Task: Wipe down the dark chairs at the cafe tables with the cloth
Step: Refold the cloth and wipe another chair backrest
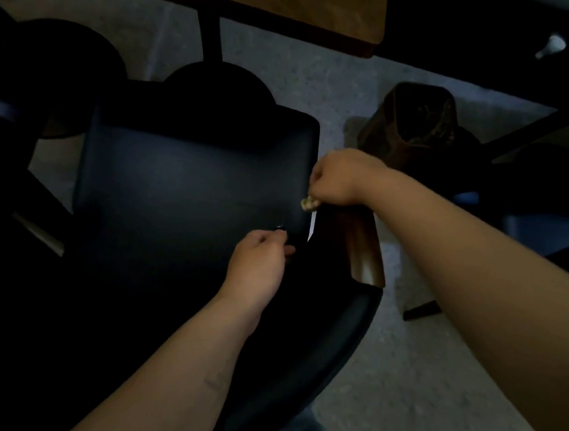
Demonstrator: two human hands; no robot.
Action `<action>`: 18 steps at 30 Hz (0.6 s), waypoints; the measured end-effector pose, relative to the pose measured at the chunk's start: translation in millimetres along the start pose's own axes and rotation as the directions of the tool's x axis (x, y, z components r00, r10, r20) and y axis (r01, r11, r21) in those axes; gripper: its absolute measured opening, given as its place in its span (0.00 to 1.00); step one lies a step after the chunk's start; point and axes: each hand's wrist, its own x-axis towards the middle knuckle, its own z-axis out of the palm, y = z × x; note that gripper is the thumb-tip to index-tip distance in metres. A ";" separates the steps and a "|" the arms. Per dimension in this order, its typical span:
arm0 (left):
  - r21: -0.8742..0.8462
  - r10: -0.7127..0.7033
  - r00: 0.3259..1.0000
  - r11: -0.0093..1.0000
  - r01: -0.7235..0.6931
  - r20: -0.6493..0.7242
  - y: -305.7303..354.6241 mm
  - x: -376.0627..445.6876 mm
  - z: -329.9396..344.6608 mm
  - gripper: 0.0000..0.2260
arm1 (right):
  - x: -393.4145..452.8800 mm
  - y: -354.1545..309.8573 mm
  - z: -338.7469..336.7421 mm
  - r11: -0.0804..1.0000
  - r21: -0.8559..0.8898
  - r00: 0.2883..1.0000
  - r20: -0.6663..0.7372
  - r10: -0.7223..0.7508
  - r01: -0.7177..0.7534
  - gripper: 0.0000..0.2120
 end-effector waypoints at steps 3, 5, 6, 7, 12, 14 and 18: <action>0.031 0.008 1.000 0.999 -0.008 -0.011 -1.1 -3.4 0.7 0.06 | -30.8 -10.8 6.9 0.965 -0.257 0.996 -0.065 -0.062 0.044 0.22; 0.051 0.005 1.000 0.999 -0.004 -0.017 -1.7 -3.5 0.7 0.07 | -56.3 -18.8 19.5 0.841 -0.516 0.975 -0.048 -0.216 0.161 0.24; 0.057 0.004 1.000 0.998 -0.003 -0.017 -2.1 -3.8 -0.1 0.07 | -64.4 -21.9 23.9 0.793 -0.567 0.960 -0.014 -0.279 0.222 0.23; 0.062 0.006 1.000 0.998 -0.005 -0.014 -2.7 -3.7 -0.7 0.07 | -65.8 -23.3 25.3 0.772 -0.581 0.953 0.019 -0.304 0.258 0.22; 0.040 0.002 0.999 0.999 -0.001 -0.032 -6.4 -2.1 -1.7 0.04 | -12.5 -19.2 1.2 0.856 -0.489 0.985 0.128 -0.119 0.167 0.23; 0.041 -0.001 0.999 0.999 0.002 -0.037 -6.4 -0.9 -2.0 0.04 | 6.4 -11.4 -2.3 0.948 -0.305 0.990 0.126 -0.058 0.094 0.13; 0.048 -0.008 0.999 0.999 0.010 -0.048 -7.3 1.0 -1.0 0.05 | -18.8 -4.9 6.5 0.994 -0.113 0.993 -0.120 -0.015 0.001 0.11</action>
